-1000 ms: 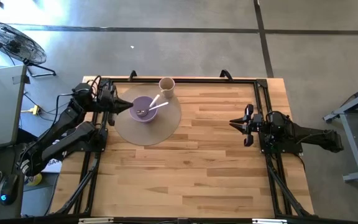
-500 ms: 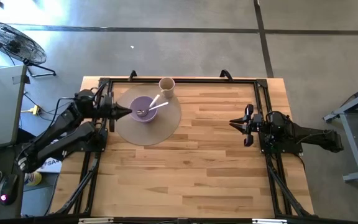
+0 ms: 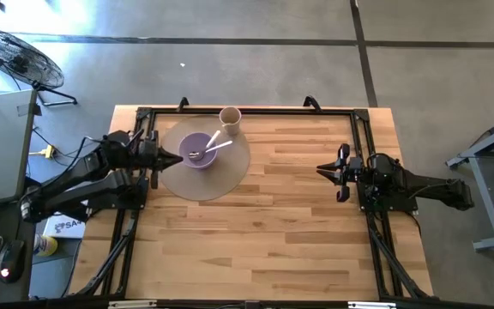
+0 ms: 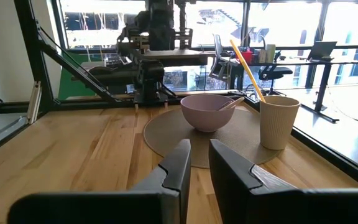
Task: Pick & Place Utensil
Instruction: Return to Home Position
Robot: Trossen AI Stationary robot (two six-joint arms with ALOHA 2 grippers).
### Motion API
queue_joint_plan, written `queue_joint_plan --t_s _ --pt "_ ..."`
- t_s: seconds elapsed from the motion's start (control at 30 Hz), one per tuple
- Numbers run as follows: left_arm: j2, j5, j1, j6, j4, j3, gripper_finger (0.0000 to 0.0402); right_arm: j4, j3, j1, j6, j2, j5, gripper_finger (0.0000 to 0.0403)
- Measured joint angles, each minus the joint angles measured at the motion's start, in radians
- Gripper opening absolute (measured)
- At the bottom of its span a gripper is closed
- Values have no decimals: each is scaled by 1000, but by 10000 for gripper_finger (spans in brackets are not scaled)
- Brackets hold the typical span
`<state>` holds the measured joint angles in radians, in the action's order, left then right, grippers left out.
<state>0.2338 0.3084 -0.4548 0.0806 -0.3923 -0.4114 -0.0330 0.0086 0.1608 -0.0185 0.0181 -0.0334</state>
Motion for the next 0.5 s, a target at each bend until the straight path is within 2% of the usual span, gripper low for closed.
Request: queue_joint_plan --t_s 0.17,0.37,0.5 --pt "-36 -115 131 -7 81 47 0 0 0 0 0 0 0 51" --pt "-124 -128 204 -10 413 251 0 0 0 0 0 0 0 53" --pt "-170 -120 239 -66 516 347 0 0 0 0 0 0 0 51"
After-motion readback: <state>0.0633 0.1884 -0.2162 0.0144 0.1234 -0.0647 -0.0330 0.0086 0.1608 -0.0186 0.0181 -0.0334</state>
